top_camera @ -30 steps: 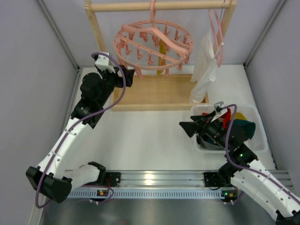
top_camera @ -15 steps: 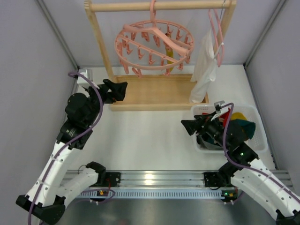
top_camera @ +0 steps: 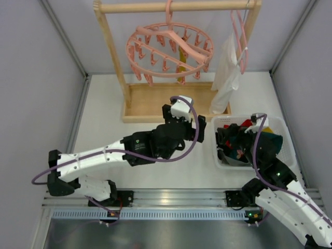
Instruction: Remove the socks clipped to the hanger
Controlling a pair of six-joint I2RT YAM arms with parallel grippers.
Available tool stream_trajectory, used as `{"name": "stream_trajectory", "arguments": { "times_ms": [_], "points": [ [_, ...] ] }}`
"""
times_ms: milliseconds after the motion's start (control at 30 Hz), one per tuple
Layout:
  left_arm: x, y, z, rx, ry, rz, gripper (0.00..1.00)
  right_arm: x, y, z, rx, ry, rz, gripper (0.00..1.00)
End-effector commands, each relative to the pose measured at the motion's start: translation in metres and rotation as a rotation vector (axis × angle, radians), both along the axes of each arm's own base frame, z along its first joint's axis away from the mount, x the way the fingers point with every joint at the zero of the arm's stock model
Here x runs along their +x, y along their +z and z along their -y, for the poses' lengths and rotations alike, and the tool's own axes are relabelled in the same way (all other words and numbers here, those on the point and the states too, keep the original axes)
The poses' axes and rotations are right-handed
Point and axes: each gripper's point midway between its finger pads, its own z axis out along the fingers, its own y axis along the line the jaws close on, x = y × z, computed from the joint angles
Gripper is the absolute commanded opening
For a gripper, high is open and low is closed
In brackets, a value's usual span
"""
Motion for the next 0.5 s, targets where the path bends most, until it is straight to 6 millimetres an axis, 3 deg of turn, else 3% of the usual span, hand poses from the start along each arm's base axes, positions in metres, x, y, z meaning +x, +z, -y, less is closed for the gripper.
{"name": "stream_trajectory", "arguments": {
  "times_ms": [0, 33, 100, 133, 167, 233, 467],
  "points": [
    [0.027, 0.031, -0.009, 0.01, 0.22, 0.092, 0.98, -0.01, 0.016, 0.043, -0.018, -0.18, 0.031, 0.99],
    [0.033, 0.046, -0.007, 0.011, 0.245, 0.116, 0.98, -0.012, 0.019, 0.046, -0.01, -0.189, 0.039, 0.99],
    [0.046, 0.041, 0.005, 0.061, 0.292, 0.133, 0.97, -0.016, 0.024, 0.049, 0.005, -0.191, 0.055, 0.99],
    [0.058, 0.056, 0.0, 0.057, 0.336, 0.151, 0.95, -0.016, 0.026, 0.049, 0.006, -0.191, 0.058, 0.99],
    [0.07, 0.05, -0.003, 0.096, 0.403, 0.162, 0.94, -0.018, 0.027, 0.05, 0.004, -0.191, 0.055, 0.99],
    [0.086, 0.062, -0.015, 0.107, 0.478, 0.18, 0.91, -0.019, 0.026, 0.05, 0.003, -0.185, 0.052, 0.99],
    [0.122, 0.071, -0.036, 0.119, 0.558, 0.186, 0.82, -0.017, 0.023, 0.036, 0.008, -0.121, 0.054, 1.0]
  ]
}}
